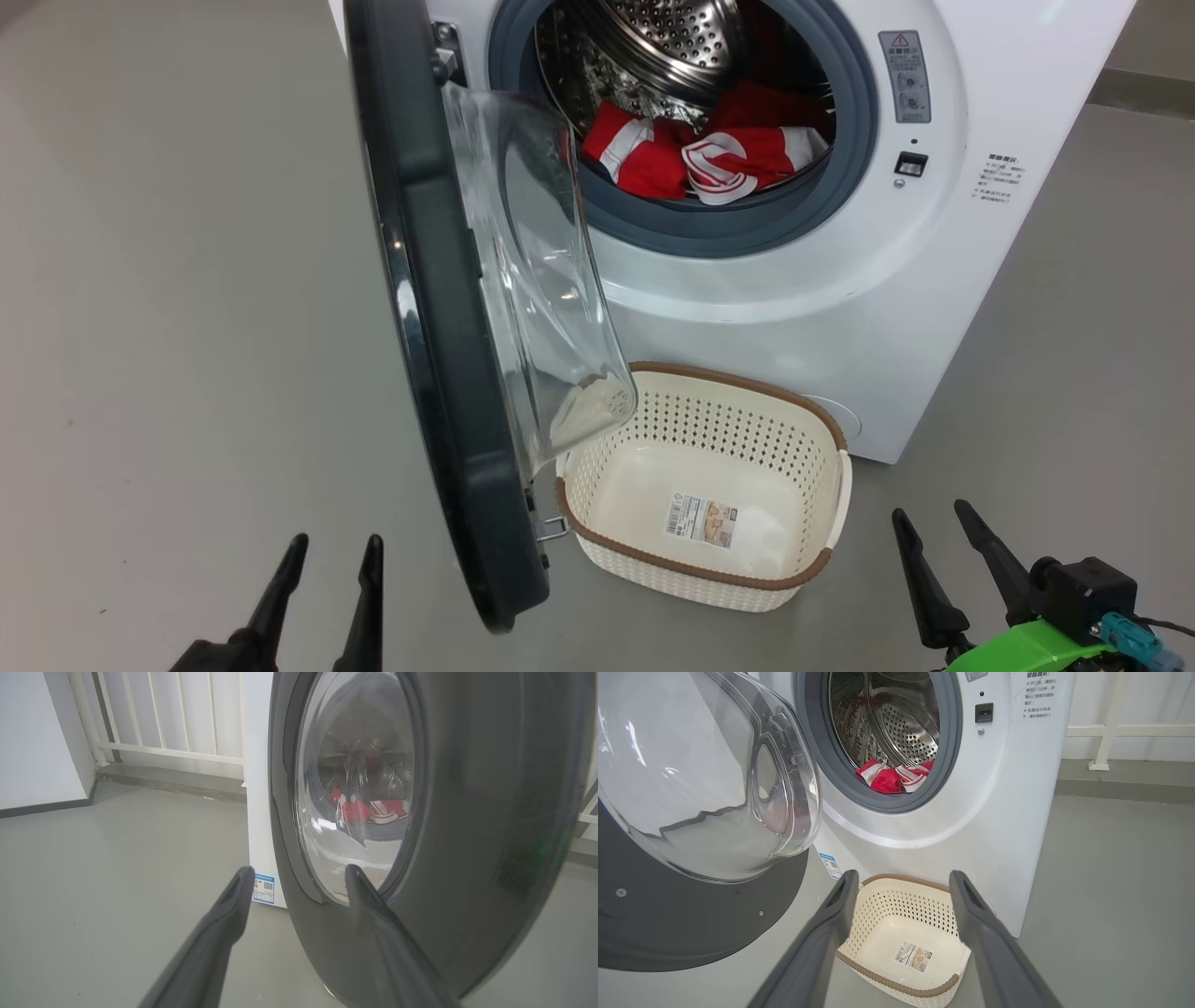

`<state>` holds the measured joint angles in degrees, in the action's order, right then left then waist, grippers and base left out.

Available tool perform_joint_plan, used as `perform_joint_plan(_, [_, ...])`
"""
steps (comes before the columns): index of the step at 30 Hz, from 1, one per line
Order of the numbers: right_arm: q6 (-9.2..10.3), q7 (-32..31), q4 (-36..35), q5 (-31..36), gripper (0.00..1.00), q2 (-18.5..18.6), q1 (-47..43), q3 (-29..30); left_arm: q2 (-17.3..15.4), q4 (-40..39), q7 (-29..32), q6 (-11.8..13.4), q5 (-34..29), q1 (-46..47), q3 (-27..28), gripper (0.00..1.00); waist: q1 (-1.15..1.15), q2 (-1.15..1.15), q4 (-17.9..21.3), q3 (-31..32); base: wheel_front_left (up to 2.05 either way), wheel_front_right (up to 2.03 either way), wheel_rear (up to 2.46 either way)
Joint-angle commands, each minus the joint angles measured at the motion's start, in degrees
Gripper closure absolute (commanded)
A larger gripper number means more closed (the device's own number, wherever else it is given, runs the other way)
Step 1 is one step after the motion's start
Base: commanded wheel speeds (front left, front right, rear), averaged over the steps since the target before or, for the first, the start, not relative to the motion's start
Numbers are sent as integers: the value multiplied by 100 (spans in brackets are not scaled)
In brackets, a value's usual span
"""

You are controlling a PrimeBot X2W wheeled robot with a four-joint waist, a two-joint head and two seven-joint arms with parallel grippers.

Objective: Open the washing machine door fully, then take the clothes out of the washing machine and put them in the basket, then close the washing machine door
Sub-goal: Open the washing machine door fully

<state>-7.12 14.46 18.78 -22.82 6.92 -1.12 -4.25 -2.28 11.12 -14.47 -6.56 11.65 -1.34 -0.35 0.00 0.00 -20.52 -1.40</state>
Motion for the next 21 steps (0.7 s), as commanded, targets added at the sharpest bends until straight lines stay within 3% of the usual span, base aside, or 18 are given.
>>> perform_joint_plan(1, [-36, 53, -109, 109, 0, 36, 49, -84, -60, -115, -52, 4, 4, 100, 189, 0, 0, 0, 3, 7, 0, 0, 0])
perform_joint_plan(8, [-36, 53, -86, 160, 0, 45, 55, -64, -60, -179, -52, 6, -7, 92, 196, 0, 0, 0, 14, 33, 0, 0, 0])
perform_joint_plan(9, [-36, 53, -92, 168, 0, 43, 55, -60, -60, -209, -52, 5, 5, 100, 199, 25, 0, 0, 13, 35, 0, 0, 0])
perform_joint_plan(10, [-36, 53, -99, 175, 0, 40, 54, -54, -60, -251, -52, 4, 33, 110, 211, 74, 0, 0, 13, 35, 0, 0, 0])
perform_joint_plan(11, [-36, 53, -105, 182, 0, 38, 54, -46, -60, -305, -52, 3, 60, 123, 226, 100, 0, 0, 12, 33, 0, 0, 0])
perform_joint_plan(19, [-36, 53, -163, 258, 0, 15, 51, -1, -60, -1000, -52, 28, 387, 321, 486, 100, 0, 0, -6, 12, 0, 0, 0])
perform_joint_plan(21, [-36, 53, -181, 280, 0, 9, 44, 10, -60, -1605, -52, 86, 577, 431, 585, 100, 0, 0, -10, 12, 0, 0, 0])
